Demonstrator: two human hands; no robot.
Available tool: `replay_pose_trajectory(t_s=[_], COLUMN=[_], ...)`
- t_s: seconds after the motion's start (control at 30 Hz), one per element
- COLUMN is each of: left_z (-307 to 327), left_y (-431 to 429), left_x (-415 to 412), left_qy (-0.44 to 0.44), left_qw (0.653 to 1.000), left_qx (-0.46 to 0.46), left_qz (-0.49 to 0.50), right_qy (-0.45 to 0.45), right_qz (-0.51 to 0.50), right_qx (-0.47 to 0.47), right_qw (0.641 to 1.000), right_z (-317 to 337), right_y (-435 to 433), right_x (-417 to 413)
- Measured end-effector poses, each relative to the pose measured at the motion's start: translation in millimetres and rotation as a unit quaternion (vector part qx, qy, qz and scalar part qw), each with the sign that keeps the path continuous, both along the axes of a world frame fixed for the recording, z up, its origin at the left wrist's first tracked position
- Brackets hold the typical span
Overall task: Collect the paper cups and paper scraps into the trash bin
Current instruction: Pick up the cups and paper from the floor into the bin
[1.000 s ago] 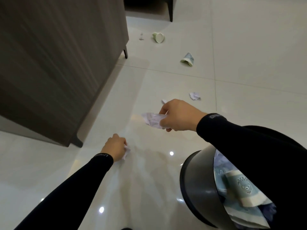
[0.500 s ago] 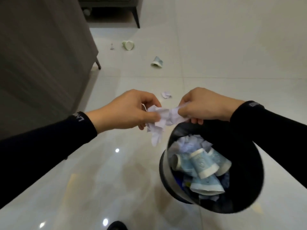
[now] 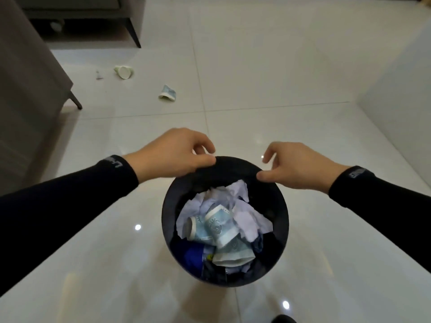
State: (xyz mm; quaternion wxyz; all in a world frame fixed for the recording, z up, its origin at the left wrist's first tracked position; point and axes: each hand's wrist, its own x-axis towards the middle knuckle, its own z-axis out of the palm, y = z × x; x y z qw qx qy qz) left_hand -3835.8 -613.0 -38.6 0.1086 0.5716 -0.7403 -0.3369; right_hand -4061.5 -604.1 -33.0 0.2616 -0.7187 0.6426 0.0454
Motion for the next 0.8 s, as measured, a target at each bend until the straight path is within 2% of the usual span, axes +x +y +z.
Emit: replay_pose_trajectory(t_s=[0.03,0.13,0.2,0.43,0.57,0.8], left_z=[1,2,2,4,1,43], left_y=[-4,-16,-24,-49,-57,-87], left_x=[6,31,52,125,138,147], left_qy=[0.003,0.000,0.003,0.157,0.170,0.204], left_qw=[1.000,0.996,0.994,0.949,0.955,0.953], left_qx=[-0.016,-0.036,-0.040,-0.024,-0.023,-0.069], left_qz=[0.022,0.076,0.104,0.274,0.242,0.212], right_qy=[0.011,-0.022,-0.031,-0.067,-0.100,-0.247], right_qz=[-0.029,-0.103,-0.133,-0.185,-0.237,-0.326], right_qx=[0.026,0.209,0.253,0.174,0.160,0.128], right_qw=[0.999,0.972,0.958,0.965,0.953,0.904], right_z=[-2,-18,-31,-26,-3,28], right_y=[2,12,15,-2,-29,-84], right_x=[-3,-4,-6,7,33,77])
